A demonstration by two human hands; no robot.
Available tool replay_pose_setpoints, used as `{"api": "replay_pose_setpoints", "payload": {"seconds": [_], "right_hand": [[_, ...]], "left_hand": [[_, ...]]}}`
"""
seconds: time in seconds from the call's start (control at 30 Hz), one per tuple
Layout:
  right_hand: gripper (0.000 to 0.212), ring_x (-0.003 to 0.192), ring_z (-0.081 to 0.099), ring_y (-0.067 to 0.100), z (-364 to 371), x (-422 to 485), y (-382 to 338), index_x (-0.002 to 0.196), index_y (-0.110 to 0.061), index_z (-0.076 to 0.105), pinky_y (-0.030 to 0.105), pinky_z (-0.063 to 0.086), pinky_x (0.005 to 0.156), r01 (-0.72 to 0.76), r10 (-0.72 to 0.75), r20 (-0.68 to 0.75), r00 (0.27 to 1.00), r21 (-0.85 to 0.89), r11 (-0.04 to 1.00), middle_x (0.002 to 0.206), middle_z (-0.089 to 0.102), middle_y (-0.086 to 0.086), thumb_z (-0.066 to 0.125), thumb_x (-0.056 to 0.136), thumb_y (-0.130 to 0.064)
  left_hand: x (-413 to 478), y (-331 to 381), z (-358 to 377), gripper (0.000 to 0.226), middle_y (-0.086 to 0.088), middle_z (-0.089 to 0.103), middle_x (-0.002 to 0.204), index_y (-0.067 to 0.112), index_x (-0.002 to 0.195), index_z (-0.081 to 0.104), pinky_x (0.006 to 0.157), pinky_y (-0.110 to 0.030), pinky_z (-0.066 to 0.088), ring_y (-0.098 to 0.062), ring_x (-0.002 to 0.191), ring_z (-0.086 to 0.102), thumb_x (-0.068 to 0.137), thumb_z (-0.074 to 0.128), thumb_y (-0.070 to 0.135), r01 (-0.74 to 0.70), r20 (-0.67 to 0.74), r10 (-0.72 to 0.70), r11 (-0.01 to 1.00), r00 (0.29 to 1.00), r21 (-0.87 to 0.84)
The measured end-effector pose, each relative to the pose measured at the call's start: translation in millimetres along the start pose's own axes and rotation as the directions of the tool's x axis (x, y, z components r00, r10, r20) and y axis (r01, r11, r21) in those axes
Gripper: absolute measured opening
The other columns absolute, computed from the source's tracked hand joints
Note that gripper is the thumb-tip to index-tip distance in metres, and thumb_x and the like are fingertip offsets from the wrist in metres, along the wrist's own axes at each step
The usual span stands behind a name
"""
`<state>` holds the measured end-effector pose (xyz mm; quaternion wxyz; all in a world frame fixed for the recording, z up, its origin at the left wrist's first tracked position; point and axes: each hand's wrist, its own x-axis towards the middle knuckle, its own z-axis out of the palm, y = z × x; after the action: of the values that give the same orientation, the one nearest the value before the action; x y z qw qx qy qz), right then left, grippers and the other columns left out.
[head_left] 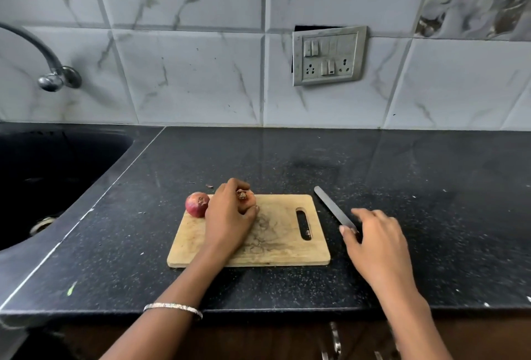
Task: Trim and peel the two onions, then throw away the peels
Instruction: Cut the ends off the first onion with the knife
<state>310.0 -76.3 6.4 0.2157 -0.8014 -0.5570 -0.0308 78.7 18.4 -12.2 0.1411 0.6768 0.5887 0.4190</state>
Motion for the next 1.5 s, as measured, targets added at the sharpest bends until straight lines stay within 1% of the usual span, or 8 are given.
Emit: {"api": "replay_pose_setpoints", "payload": {"seconds": [0.2,0.4,0.6,0.7,0.93,1.13,1.3,1.5], "right_hand": [[0.026,0.097,0.059,0.022,-0.5,-2.8,-8.7,0.114,-0.018,0.070,0.032,0.050,0.073,-0.008,0.007,-0.002,1.000,-0.179,0.984,0.104,0.061,0.002,0.057,0.100,-0.036],[0.020,0.081,0.061,0.028,-5.0,-11.1,-20.6,0.114,-0.004,0.065,0.033,0.040,0.061,-0.099,0.098,-0.089,0.991,-0.017,0.995,0.099,0.062,0.011,0.056,0.100,-0.014],[0.023,0.065,0.040,0.006,-10.3,-26.3,-53.5,0.111,-0.011,0.058,0.017,0.025,0.053,0.061,-0.027,-0.110,0.994,0.316,0.947,0.097,0.051,-0.001,0.039,0.106,-0.022],[0.021,0.071,0.049,0.010,-3.6,-33.2,-71.2,0.110,-0.017,0.056,0.025,0.031,0.055,0.167,-0.136,-0.114,0.984,0.341,0.925,0.102,0.053,-0.001,0.040,0.106,-0.031],[0.027,0.094,0.058,0.021,2.3,-47.3,-79.0,0.122,-0.015,0.063,0.030,0.037,0.072,0.141,-0.142,-0.017,0.990,0.308,0.941,0.110,0.052,0.000,0.054,0.102,-0.030],[0.028,0.104,0.061,0.020,-1.6,-62.7,-78.3,0.128,-0.022,0.062,0.030,0.040,0.075,0.147,-0.146,-0.023,0.989,0.274,0.950,0.113,0.063,-0.002,0.053,0.102,-0.026],[0.036,0.103,0.066,0.026,-4.1,-77.1,-86.0,0.139,-0.036,0.054,0.039,0.050,0.075,0.147,-0.141,-0.041,0.989,0.260,0.954,0.113,0.067,-0.004,0.049,0.104,-0.036],[0.044,0.102,0.066,0.022,-2.3,-81.8,-87.0,0.150,-0.036,0.043,0.031,0.040,0.067,0.118,-0.118,-0.015,0.993,0.259,0.959,0.110,0.063,-0.006,0.043,0.106,-0.036]], "left_hand": [[-6.9,-0.5,-10.9,0.045,0.005,0.058,0.109,0.026,0.111,0.073,0.082,0.005,0.032,-0.008,0.097,0.058,0.070,0.084,0.013,-0.053,-0.023,0.051,0.995,0.998,-0.090],[-25.4,3.4,-18.7,0.054,0.016,0.063,0.104,0.021,0.116,0.054,0.077,-0.005,0.049,0.013,0.091,0.061,0.072,0.083,0.011,-0.043,0.084,0.064,0.973,0.994,-0.227],[-33.4,1.5,-19.5,0.041,0.008,0.070,0.107,0.020,0.113,0.068,0.089,-0.022,0.053,-0.007,0.098,0.065,0.073,0.078,0.015,-0.148,0.037,0.155,0.978,0.987,-0.149],[-32.4,3.7,-20.8,0.039,0.007,0.069,0.111,0.022,0.114,0.070,0.085,-0.002,0.036,-0.007,0.101,0.062,0.076,0.077,0.017,-0.194,0.061,0.200,0.976,0.978,-0.096],[-30.6,1.9,-18.2,0.051,0.010,0.067,0.116,0.020,0.129,0.059,0.084,-0.019,0.044,-0.008,0.102,0.062,0.083,0.081,0.026,-0.179,0.112,0.193,0.976,0.975,-0.127],[-34.3,1.9,-16.9,0.042,0.012,0.065,0.088,0.019,0.109,0.057,0.065,-0.015,0.048,-0.004,0.076,0.063,0.079,0.086,0.022,-0.121,0.058,0.137,0.968,0.989,-0.222],[-32.9,-2.1,-18.0,0.040,0.005,0.071,0.103,0.025,0.118,0.070,0.086,-0.035,0.054,-0.010,0.093,0.065,0.081,0.083,0.032,-0.200,0.053,0.214,0.960,0.975,-0.195],[-31.4,-3.6,-16.1,0.045,0.006,0.070,0.107,0.030,0.122,0.065,0.084,-0.041,0.055,-0.013,0.096,0.065,0.081,0.079,0.045,-0.228,0.069,0.240,0.963,0.968,-0.142]]}}
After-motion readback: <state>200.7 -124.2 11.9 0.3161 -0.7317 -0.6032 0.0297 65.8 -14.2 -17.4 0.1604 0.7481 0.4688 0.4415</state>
